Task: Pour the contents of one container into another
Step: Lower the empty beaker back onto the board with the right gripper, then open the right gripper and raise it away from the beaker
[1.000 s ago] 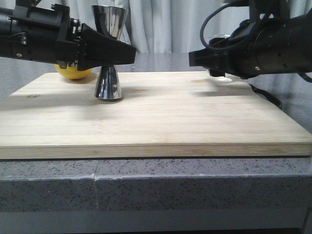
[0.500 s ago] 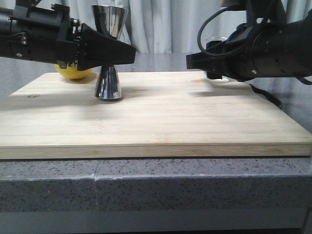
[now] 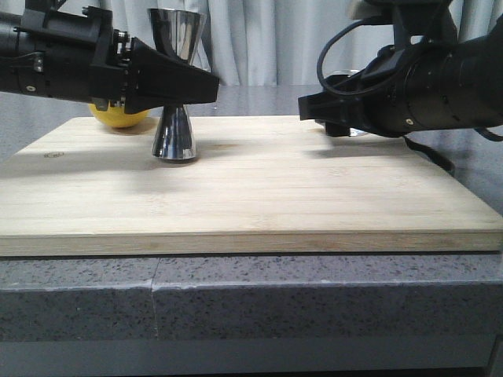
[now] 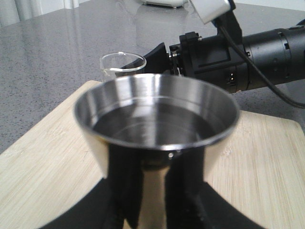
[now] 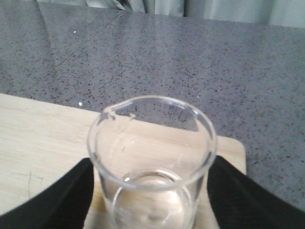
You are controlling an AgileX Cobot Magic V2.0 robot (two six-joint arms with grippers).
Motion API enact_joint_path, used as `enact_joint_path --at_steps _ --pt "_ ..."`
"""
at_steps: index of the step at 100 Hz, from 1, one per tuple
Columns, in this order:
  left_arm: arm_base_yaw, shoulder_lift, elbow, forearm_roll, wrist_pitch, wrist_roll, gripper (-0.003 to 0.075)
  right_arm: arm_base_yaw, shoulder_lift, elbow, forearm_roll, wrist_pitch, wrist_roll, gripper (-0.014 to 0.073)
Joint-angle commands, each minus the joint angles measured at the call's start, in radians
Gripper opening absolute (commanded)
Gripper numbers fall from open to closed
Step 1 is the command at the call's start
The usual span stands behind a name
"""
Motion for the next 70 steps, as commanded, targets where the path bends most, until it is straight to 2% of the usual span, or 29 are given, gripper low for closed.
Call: enact_joint_path --at_steps 1,12,36,70 --pt "-0.007 -0.04 -0.027 -0.073 0.117 -0.003 0.0134 -0.003 -0.041 -0.026 -0.023 -0.068 0.001 0.0543" --pt "-0.007 -0.04 -0.027 -0.073 0.117 -0.003 0.0134 -0.003 -0.074 -0.024 -0.023 -0.038 0.001 0.0562" --pt "-0.007 -0.04 -0.027 -0.073 0.117 -0.003 0.0134 -0.011 -0.213 -0.024 -0.023 0.252 -0.044 0.0562" --pt "-0.007 -0.04 -0.027 -0.073 0.117 -0.003 0.0134 -0.143 -0.408 -0.02 -0.023 0.606 -0.078 0.0562"
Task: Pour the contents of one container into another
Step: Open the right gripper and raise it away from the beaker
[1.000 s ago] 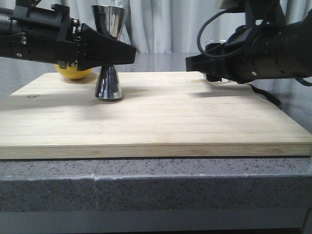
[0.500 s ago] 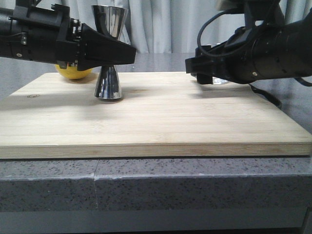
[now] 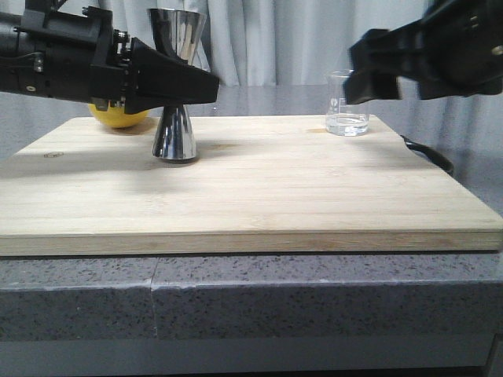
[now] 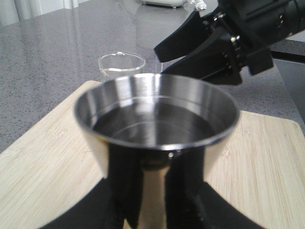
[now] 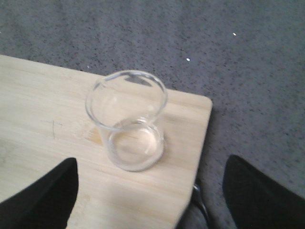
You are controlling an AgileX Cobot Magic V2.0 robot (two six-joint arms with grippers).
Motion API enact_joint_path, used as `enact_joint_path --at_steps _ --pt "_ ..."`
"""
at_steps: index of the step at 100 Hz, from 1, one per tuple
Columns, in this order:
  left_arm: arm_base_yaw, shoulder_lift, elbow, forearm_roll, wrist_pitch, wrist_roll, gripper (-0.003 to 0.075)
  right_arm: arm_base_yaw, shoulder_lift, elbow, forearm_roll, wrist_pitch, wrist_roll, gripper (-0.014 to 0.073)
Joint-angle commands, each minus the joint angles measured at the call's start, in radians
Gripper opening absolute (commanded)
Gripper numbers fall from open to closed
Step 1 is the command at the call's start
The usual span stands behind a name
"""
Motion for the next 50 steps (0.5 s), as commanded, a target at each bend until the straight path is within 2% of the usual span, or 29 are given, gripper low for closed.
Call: enact_joint_path --at_steps 1,50 --pt "-0.007 -0.04 -0.027 -0.073 0.117 -0.003 0.0134 -0.023 -0.094 -0.02 -0.016 0.05 -0.028 0.0562" --pt "-0.007 -0.04 -0.027 -0.073 0.117 -0.003 0.0134 -0.023 -0.456 0.148 -0.014 0.07 -0.028 0.0562"
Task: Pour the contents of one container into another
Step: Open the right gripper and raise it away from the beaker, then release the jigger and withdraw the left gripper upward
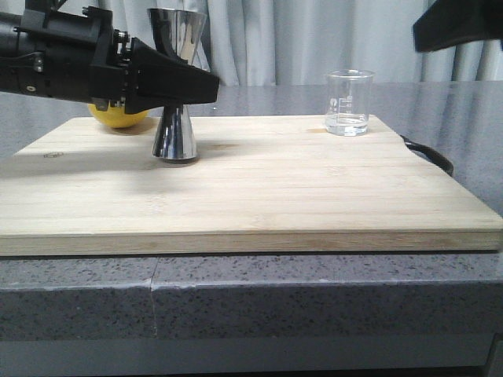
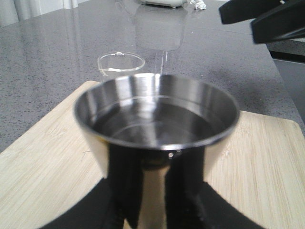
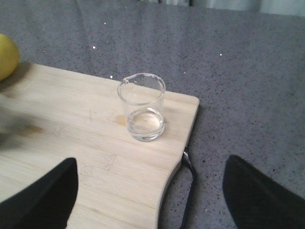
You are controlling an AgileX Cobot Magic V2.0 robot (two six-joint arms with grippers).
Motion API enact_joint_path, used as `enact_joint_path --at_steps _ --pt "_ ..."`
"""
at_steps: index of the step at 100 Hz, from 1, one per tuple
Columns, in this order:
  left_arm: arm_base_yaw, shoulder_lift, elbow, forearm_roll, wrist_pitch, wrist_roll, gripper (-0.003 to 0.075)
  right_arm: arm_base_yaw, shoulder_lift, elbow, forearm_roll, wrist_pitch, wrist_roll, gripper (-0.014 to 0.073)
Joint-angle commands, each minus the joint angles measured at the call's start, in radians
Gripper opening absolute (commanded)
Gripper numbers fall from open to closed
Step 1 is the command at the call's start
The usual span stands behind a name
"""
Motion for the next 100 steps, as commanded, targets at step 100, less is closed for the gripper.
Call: enact_joint_path --at_steps 100 --pt "-0.007 -0.04 -0.057 -0.077 0.124 0.054 0.0134 -0.006 -0.074 -0.007 -0.014 -0.058 -0.013 0.0562"
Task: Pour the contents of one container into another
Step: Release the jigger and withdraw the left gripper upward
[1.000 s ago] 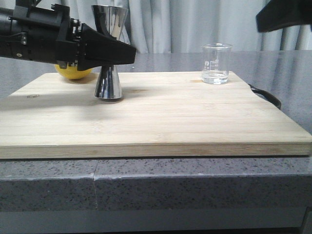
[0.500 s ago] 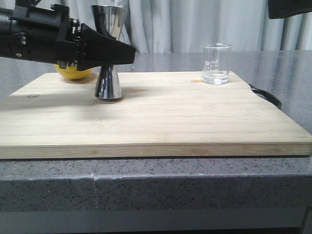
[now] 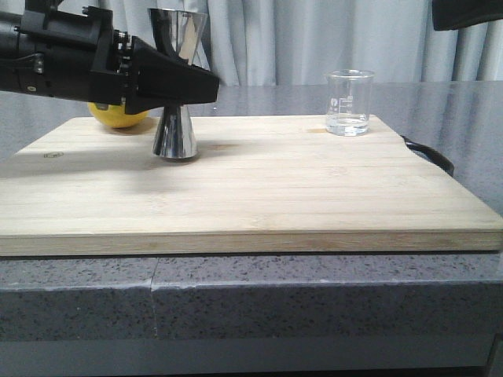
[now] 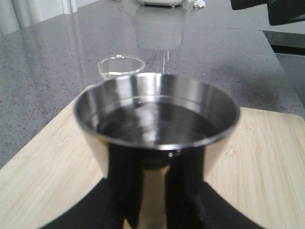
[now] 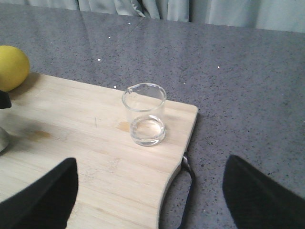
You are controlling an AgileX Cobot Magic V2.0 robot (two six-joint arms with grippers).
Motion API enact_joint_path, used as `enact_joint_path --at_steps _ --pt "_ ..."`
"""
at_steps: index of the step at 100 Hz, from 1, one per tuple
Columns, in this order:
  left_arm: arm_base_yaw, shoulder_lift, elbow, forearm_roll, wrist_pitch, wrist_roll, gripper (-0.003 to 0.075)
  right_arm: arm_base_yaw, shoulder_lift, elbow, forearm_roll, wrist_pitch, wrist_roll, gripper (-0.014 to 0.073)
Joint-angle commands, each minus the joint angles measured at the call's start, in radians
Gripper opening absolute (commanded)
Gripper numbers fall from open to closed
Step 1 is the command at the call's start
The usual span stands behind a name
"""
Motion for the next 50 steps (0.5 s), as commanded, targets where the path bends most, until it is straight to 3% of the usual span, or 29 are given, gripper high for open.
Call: enact_joint_path --at_steps 1,50 --pt "-0.007 -0.04 -0.045 -0.077 0.124 0.008 0.0134 -0.006 -0.015 -0.024 -0.01 -0.063 -0.013 0.0562" --pt "-0.026 0.003 -0.07 -0.077 0.124 0.004 0.0134 -0.006 -0.015 -0.024 -0.013 -0.066 -0.013 0.0562"
